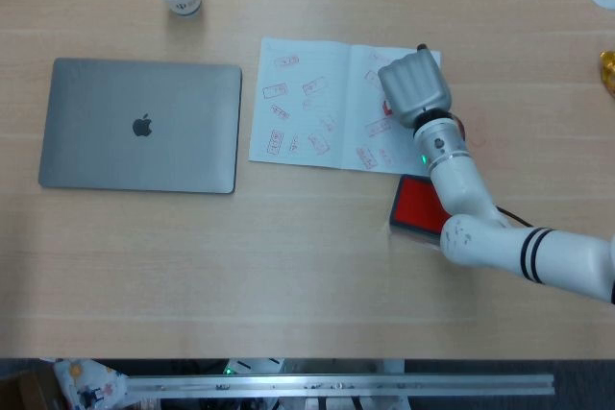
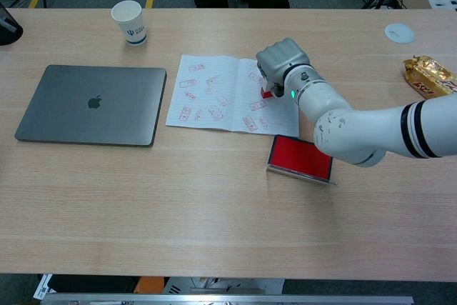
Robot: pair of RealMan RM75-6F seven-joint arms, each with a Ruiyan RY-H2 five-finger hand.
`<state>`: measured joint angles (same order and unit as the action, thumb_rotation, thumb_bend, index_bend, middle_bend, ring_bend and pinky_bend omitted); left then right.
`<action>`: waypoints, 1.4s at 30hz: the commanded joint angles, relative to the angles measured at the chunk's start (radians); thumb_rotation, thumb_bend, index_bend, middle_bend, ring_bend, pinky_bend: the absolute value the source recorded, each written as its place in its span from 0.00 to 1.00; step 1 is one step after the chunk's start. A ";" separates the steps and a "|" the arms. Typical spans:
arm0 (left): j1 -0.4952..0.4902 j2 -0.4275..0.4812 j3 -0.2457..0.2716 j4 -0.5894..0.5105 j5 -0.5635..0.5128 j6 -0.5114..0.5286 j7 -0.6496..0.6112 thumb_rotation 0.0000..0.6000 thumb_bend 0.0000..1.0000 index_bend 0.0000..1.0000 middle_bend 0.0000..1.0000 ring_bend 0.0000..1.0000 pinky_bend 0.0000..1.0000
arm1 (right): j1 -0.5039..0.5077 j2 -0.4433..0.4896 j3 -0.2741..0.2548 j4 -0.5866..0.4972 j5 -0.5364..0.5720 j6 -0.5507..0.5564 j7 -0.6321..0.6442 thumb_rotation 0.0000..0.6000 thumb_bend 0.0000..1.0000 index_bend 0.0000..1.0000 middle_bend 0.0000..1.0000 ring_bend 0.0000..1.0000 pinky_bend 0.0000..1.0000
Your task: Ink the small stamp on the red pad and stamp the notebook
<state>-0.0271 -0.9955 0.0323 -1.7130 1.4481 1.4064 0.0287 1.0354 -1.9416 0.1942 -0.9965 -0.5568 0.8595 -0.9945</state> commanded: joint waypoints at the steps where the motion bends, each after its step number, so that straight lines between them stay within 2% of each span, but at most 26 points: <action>1: 0.000 0.001 0.000 0.000 0.001 0.001 -0.001 1.00 0.30 0.16 0.24 0.24 0.18 | -0.006 0.014 0.005 -0.020 -0.007 0.003 0.013 1.00 0.53 0.96 0.62 0.49 0.33; 11: 0.000 0.001 0.002 -0.003 0.017 0.008 -0.007 1.00 0.30 0.16 0.24 0.24 0.18 | -0.062 0.188 0.000 -0.257 -0.072 0.067 0.077 1.00 0.53 0.96 0.62 0.49 0.33; 16: 0.001 0.004 0.002 -0.006 0.020 0.011 -0.012 1.00 0.30 0.16 0.24 0.24 0.18 | -0.105 0.290 -0.036 -0.371 -0.108 0.084 0.110 1.00 0.52 0.96 0.62 0.49 0.33; 22: -0.002 0.004 0.005 -0.012 0.026 0.006 -0.004 1.00 0.30 0.16 0.24 0.24 0.18 | -0.157 0.375 -0.091 -0.444 -0.181 0.087 0.177 1.00 0.50 0.94 0.61 0.49 0.33; 27: -0.005 0.003 0.006 -0.016 0.030 0.003 0.000 1.00 0.30 0.16 0.24 0.24 0.18 | -0.193 0.402 -0.131 -0.460 -0.241 0.088 0.232 1.00 0.48 0.92 0.60 0.48 0.33; 34: -0.007 0.004 0.008 -0.020 0.034 0.002 0.002 1.00 0.30 0.16 0.24 0.24 0.18 | -0.234 0.378 -0.188 -0.424 -0.309 0.069 0.287 1.00 0.46 0.91 0.59 0.47 0.33; 39: -0.006 0.006 0.008 -0.021 0.032 0.003 -0.001 1.00 0.30 0.16 0.24 0.24 0.18 | -0.254 0.363 -0.204 -0.399 -0.346 0.066 0.316 1.00 0.43 0.87 0.57 0.44 0.33; 42: -0.006 0.006 0.008 -0.021 0.034 0.003 0.001 1.00 0.30 0.16 0.24 0.24 0.18 | -0.263 0.360 -0.208 -0.389 -0.358 0.059 0.330 1.00 0.40 0.81 0.54 0.42 0.33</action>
<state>-0.0332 -0.9890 0.0406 -1.7342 1.4821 1.4094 0.0293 0.7748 -1.5801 -0.0121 -1.3866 -0.9130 0.9205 -0.6661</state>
